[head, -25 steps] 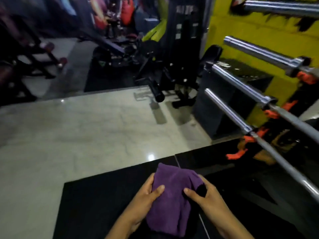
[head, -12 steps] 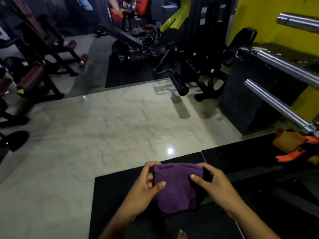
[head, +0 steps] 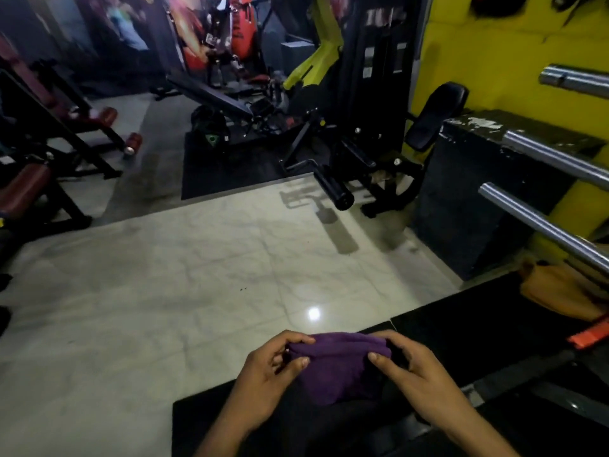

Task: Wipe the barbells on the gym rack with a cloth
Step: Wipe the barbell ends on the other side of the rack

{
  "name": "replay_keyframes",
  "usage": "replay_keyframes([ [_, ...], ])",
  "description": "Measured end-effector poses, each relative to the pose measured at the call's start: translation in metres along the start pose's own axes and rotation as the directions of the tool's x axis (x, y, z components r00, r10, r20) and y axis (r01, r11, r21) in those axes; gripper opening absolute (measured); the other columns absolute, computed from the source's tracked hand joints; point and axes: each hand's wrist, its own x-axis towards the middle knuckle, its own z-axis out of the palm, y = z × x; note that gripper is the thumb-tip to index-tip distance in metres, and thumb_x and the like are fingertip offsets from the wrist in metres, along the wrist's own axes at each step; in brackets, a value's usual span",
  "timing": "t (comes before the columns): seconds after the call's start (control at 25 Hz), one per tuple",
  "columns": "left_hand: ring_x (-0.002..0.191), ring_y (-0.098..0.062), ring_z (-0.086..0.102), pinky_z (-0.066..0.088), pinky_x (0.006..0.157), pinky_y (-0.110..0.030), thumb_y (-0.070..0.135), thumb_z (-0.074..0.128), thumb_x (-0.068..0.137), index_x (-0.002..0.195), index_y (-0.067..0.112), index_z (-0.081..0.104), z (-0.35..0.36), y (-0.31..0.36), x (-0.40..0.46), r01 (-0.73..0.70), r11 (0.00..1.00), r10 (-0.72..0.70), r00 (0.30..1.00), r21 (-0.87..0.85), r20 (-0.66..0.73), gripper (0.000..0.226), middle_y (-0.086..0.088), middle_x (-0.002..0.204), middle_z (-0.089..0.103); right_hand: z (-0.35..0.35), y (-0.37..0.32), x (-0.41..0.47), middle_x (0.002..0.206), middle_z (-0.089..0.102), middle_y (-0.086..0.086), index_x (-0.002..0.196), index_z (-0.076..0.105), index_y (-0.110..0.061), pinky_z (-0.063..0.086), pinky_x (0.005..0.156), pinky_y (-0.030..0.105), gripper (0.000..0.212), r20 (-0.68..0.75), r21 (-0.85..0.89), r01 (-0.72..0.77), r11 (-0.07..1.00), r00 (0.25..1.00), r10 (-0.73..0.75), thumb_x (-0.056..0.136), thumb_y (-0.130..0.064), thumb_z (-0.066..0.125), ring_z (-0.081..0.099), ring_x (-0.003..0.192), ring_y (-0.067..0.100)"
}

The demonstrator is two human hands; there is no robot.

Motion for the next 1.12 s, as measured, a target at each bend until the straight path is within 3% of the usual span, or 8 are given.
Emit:
replay_keyframes([
  [0.16, 0.100, -0.017, 0.069, 0.057, 0.089, -0.030, 0.002, 0.069, 0.091, 0.096, 0.031, 0.073, -0.072, -0.007, 0.027, -0.023, 0.998, 0.027, 0.997, -0.061, 0.076, 0.030, 0.003, 0.106, 0.073, 0.053, -0.031, 0.033, 0.107, 0.074, 0.000, 0.113, 0.070, -0.025, 0.055, 0.091, 0.040, 0.017, -0.078, -0.014, 0.017, 1.000, 0.997, -0.018, 0.099, -0.024, 0.061, 0.069, 0.102, 0.015],
  [0.4, 0.089, -0.009, 0.056, 0.045, 0.077, -0.018, 0.003, 0.052, 0.101, 0.102, 0.020, 0.062, -0.154, 0.010, 0.081, -0.032, 0.977, 0.093, 0.954, -0.209, 0.286, 0.021, -0.001, 0.099, 0.061, 0.114, -0.095, 0.067, 0.100, 0.070, 0.002, 0.108, 0.067, -0.022, 0.050, 0.082, 0.027, 0.015, -0.223, -0.011, 0.078, 0.997, 0.972, -0.079, 0.101, -0.026, 0.054, 0.066, 0.094, 0.015],
  [0.52, 0.095, -0.011, 0.062, 0.051, 0.082, -0.024, 0.019, 0.050, 0.105, 0.115, 0.025, 0.062, -0.138, 0.034, 0.104, -0.077, 0.969, 0.157, 0.927, -0.235, 0.341, 0.017, 0.002, 0.108, 0.066, 0.113, -0.107, 0.064, 0.098, 0.070, 0.007, 0.102, 0.069, -0.021, 0.048, 0.078, 0.019, 0.018, -0.425, 0.146, 0.087, 0.985, 0.905, -0.016, 0.097, -0.029, 0.054, 0.063, 0.091, 0.013],
  [0.64, 0.104, -0.021, 0.065, 0.057, 0.087, -0.039, 0.022, 0.052, 0.104, 0.117, 0.029, 0.064, -0.112, 0.062, 0.123, -0.131, 0.953, 0.230, 0.902, -0.274, 0.366, 0.019, 0.004, 0.110, 0.067, 0.103, -0.109, 0.056, 0.104, 0.069, 0.017, 0.106, 0.068, -0.015, 0.049, 0.080, 0.028, 0.027, -0.588, 0.300, 0.088, 0.950, 0.801, 0.112, 0.095, -0.033, 0.053, 0.063, 0.092, 0.018],
  [0.76, 0.106, -0.027, 0.066, 0.055, 0.091, -0.047, 0.019, 0.053, 0.103, 0.113, 0.030, 0.066, -0.087, 0.084, 0.139, -0.139, 0.936, 0.272, 0.868, -0.322, 0.415, 0.020, 0.003, 0.108, 0.069, 0.089, -0.111, 0.052, 0.104, 0.071, 0.009, 0.109, 0.066, -0.023, 0.050, 0.084, 0.037, 0.031, -0.703, 0.276, 0.089, 0.957, 0.697, 0.138, 0.094, -0.050, 0.061, 0.065, 0.095, 0.022],
  [0.88, 0.107, -0.025, 0.066, 0.054, 0.095, -0.044, 0.014, 0.052, 0.103, 0.109, 0.030, 0.066, -0.069, 0.103, 0.158, -0.199, 0.918, 0.348, 0.820, -0.342, 0.454, 0.022, 0.002, 0.109, 0.071, 0.074, -0.110, 0.055, 0.104, 0.074, 0.000, 0.112, 0.064, -0.030, 0.054, 0.090, 0.034, 0.051, -0.757, 0.202, 0.077, 0.976, 0.644, 0.106, 0.072, -0.057, 0.081, 0.069, 0.101, 0.015],
  [1.0, 0.109, -0.018, 0.065, 0.051, 0.099, -0.036, 0.017, 0.054, 0.101, 0.107, 0.037, 0.067, -0.050, 0.119, 0.198, -0.291, 0.902, 0.417, 0.780, -0.318, 0.468, 0.024, 0.006, 0.112, 0.071, 0.051, -0.104, 0.069, 0.080, 0.076, -0.013, 0.116, 0.065, -0.015, 0.048, 0.073, 0.005, 0.055, -0.751, 0.265, 0.069, 0.962, 0.641, 0.161, 0.068, -0.021, 0.090, 0.068, 0.081, -0.010],
  [1.12, 0.109, -0.014, 0.065, 0.048, 0.102, -0.036, 0.026, 0.055, 0.093, 0.108, 0.040, 0.068, -0.021, 0.142, 0.243, -0.331, 0.896, 0.443, 0.727, -0.297, 0.525, 0.024, 0.005, 0.114, 0.070, 0.020, -0.098, 0.084, 0.091, 0.079, -0.002, 0.112, 0.070, -0.010, 0.051, 0.076, 0.009, 0.101, -0.764, 0.303, 0.124, 0.945, 0.624, 0.163, 0.029, -0.060, 0.097, 0.071, 0.090, 0.000],
])
